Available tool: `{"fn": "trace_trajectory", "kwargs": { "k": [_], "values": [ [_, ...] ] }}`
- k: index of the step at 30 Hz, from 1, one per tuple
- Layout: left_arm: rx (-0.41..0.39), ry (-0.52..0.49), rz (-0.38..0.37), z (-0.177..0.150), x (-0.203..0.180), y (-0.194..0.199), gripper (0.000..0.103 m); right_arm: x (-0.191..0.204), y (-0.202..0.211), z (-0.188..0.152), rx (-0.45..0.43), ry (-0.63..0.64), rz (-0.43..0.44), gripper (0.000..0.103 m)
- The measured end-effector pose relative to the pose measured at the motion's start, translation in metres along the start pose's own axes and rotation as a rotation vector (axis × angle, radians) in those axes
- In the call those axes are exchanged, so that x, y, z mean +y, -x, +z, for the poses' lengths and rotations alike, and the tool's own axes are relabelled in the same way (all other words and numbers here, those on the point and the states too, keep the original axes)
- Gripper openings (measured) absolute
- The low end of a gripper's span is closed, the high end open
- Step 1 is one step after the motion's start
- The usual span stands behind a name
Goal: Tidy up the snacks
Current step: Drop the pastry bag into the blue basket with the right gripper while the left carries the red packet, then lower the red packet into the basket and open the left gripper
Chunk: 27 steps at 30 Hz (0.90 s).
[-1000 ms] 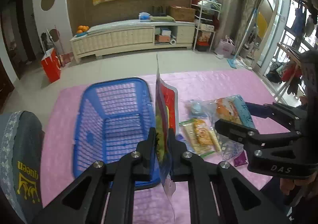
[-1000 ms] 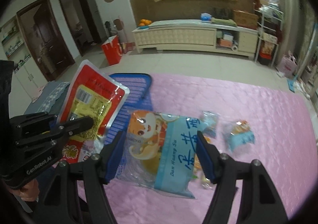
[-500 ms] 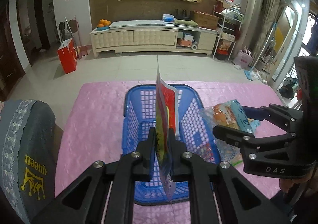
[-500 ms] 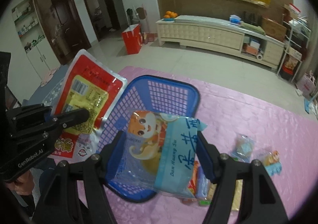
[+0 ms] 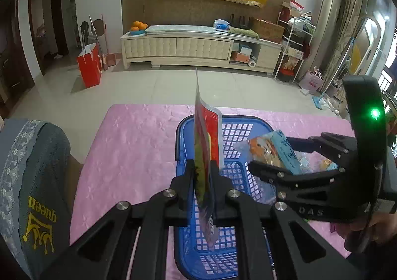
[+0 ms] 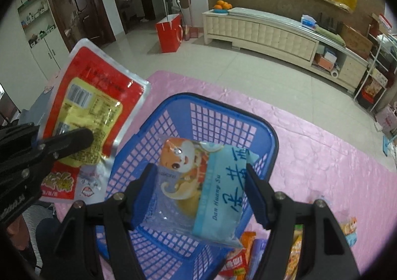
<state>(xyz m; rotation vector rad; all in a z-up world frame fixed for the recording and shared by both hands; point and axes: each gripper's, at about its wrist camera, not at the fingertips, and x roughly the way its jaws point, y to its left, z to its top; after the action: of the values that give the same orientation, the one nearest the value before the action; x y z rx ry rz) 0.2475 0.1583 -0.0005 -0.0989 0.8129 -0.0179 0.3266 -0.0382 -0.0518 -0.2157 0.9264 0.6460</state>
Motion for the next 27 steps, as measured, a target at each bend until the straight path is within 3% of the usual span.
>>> {"fn": "trace_trajectory", "kwargs": {
  "k": [3,5,8,20,27],
  "values": [
    [0.007,0.001,0.0,-0.001,0.002,-0.003,0.009,0.001,-0.004,0.0,0.017,0.0,0.012,0.085],
    [0.012,0.005,0.002,-0.003,0.0,-0.003,0.009,0.002,-0.001,-0.002,-0.006,0.006,0.006,0.099],
    [0.023,0.012,-0.001,-0.004,-0.001,-0.002,0.009,0.0,0.009,-0.004,-0.037,0.019,-0.041,0.1],
    [0.007,-0.042,-0.024,0.0,-0.026,0.013,0.009,-0.018,0.04,-0.016,-0.045,-0.053,-0.058,0.1],
    [0.023,-0.077,-0.028,0.009,-0.038,-0.002,0.009,-0.03,0.037,-0.023,-0.027,-0.092,-0.082,0.1]
  ]
}}
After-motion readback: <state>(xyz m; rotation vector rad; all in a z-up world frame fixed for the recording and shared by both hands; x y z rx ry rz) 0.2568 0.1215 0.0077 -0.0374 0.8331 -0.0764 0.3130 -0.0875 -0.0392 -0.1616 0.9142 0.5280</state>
